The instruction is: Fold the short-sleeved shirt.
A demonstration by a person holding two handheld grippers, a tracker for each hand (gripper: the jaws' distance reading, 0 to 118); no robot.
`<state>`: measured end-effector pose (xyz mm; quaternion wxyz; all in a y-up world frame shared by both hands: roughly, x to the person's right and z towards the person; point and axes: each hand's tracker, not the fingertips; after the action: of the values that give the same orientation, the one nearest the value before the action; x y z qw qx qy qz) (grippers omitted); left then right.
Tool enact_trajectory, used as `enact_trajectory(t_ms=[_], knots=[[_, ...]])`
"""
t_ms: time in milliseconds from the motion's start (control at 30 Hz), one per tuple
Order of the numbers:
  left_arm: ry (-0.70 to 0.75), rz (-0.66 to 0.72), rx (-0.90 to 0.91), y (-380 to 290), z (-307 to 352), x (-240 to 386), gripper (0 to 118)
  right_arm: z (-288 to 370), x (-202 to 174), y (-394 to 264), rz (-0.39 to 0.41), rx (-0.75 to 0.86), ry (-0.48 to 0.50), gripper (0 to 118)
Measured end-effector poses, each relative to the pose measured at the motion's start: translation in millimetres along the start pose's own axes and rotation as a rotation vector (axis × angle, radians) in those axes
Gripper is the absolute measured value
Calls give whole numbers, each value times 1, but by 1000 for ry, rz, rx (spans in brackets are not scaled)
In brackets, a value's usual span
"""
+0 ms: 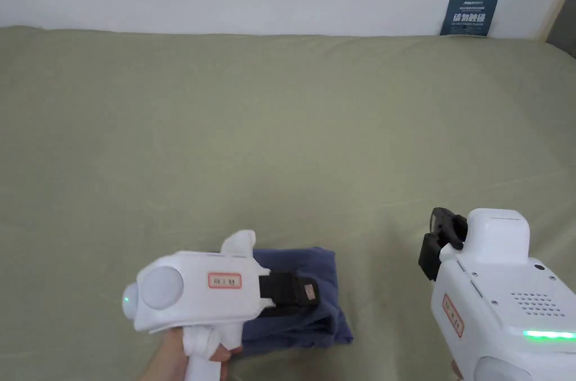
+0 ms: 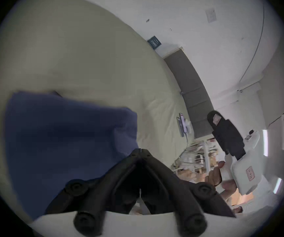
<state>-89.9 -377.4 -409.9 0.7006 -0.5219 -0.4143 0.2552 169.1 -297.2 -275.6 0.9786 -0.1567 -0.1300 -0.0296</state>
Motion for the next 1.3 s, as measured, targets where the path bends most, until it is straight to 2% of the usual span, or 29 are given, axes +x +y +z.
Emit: enact_trajectory(t_ms=[67, 100, 133, 167, 200, 267, 333, 433, 533, 567, 600, 667, 767, 867, 900, 933, 967, 1033, 1067, 1100, 1167, 1200, 1233, 1267, 1300], knots=[[-25, 20, -4, -7, -26, -16, 0, -1, 1, -2, 6, -16, 7, 0], [15, 66, 1, -11, -36, -26, 0, -1, 3, -4, 1, -26, 18, 0], [62, 56, 4, -12, -45, -33, 0, -1, 5, -5, -6, -38, 31, 0], [56, 35, 5, -14, -48, -37, 0, -1, 6, -7, -9, -52, 35, 0], [-13, 44, 13, -14, -44, -35, 0, -2, 7, -8, -11, -70, 48, 0], [20, 57, 4, -8, -35, -24, 0, -2, 9, -9, -37, -109, 112, 0], [62, -3, -11, -4, -21, -12, 0, -7, 7, -8, -64, -158, 203, 0], [45, -26, 22, 2, 25, -3, 0, -27, 0, -8, -162, -327, 450, 0], [97, -52, 111, 6, 83, -4, 0, -68, -13, -28, -365, -531, 731, 0], [130, -49, 135, 7, 98, -7, 0, -82, -18, -37, -420, -604, 812, 0], [167, -53, 143, 8, 112, -11, 0, -95, -25, -47, -442, -665, 860, 0], [235, -62, 156, 15, 131, -31, 0, -114, -34, -65, -482, -723, 888, 0], [269, -32, 126, 20, 144, -55, 0, -140, -37, -88, -635, -819, 967, 0], [224, 3, 91, 25, 142, -75, 0, -163, -32, -113, -694, -911, 964, 0], [196, 31, 84, 27, 140, -81, 0, -165, -30, -121, -742, -925, 962, 0], [180, 47, 84, 26, 138, -81, 0, -169, -26, -126, -804, -927, 1003, 0], [165, 59, 92, 28, 135, -85, 0, -170, -23, -126, -827, -922, 1030, 0], [126, 76, 70, 33, 128, -92, 1, -169, -22, -126, -830, -924, 1024, 0], [98, 82, 53, 35, 125, -100, 6, -168, -23, -125, -824, -925, 1023, 0], [79, 88, 34, 37, 120, -102, 23, -168, -24, -125, -817, -924, 1024, 0], [37, 88, 27, 38, 113, -105, 78, -168, -24, -125, -820, -926, 1023, 0], [21, 99, 37, 37, 111, -106, 92, -168, -24, -125, -827, -927, 1026, 0], [1, 116, 23, 37, 104, -107, 92, -168, -24, -126, -828, -926, 1023, 0], [-21, 130, 3, 37, 98, -108, 118, -168, -24, -126, -834, -927, 1023, 0], [-63, 131, 10, 36, 96, -109, 118, -168, -24, -126, -835, -926, 1024, 0]])
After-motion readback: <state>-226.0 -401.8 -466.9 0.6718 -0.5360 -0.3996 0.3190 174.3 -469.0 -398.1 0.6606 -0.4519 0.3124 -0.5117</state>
